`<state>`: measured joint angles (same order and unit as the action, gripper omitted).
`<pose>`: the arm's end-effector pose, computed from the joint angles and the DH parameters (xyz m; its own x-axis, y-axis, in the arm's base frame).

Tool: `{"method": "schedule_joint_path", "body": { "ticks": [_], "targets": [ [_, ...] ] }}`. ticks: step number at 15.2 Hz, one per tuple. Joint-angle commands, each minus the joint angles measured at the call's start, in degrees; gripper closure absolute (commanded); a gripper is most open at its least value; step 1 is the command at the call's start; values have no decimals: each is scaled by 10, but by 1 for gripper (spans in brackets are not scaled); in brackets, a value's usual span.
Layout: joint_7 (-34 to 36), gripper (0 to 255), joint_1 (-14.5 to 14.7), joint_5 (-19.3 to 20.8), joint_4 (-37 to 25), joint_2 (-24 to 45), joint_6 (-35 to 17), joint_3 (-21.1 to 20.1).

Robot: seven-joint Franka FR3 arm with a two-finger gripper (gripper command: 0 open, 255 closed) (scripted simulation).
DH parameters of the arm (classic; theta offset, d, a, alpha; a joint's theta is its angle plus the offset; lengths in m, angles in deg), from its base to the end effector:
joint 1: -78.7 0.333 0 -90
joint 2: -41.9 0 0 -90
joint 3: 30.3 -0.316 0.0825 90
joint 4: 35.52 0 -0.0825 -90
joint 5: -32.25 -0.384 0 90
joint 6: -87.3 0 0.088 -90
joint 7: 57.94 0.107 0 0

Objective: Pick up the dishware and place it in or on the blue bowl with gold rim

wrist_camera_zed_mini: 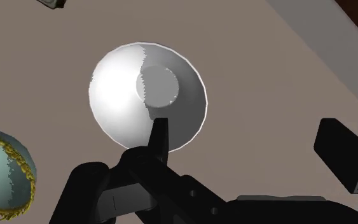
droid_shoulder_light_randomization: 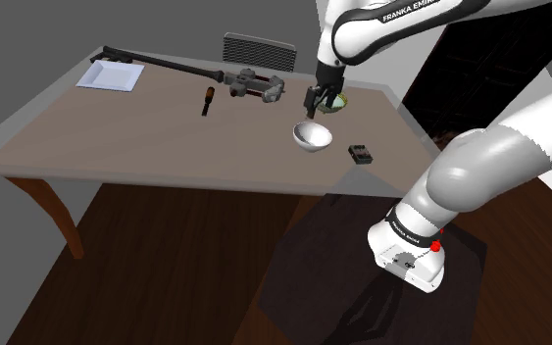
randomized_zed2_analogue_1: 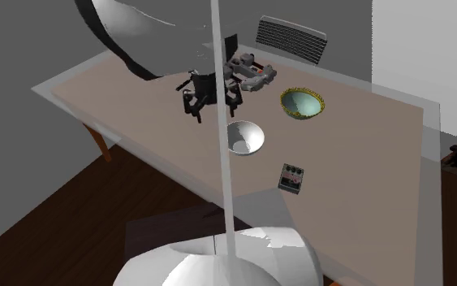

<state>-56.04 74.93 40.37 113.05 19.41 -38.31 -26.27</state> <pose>0.3974 -0.0589 0.3891 0.9967 -0.0811 -0.0087 -0.0800 -0.9929 0.0878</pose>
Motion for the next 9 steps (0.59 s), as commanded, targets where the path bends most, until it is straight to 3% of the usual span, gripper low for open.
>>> {"method": "schedule_joint_path", "body": {
  "ticks": [1,9],
  "targets": [
    [7,0,-3,3,1,45,-51,3],
    [31,0,-14,12,-35,215,-198,12]
  ]
}}
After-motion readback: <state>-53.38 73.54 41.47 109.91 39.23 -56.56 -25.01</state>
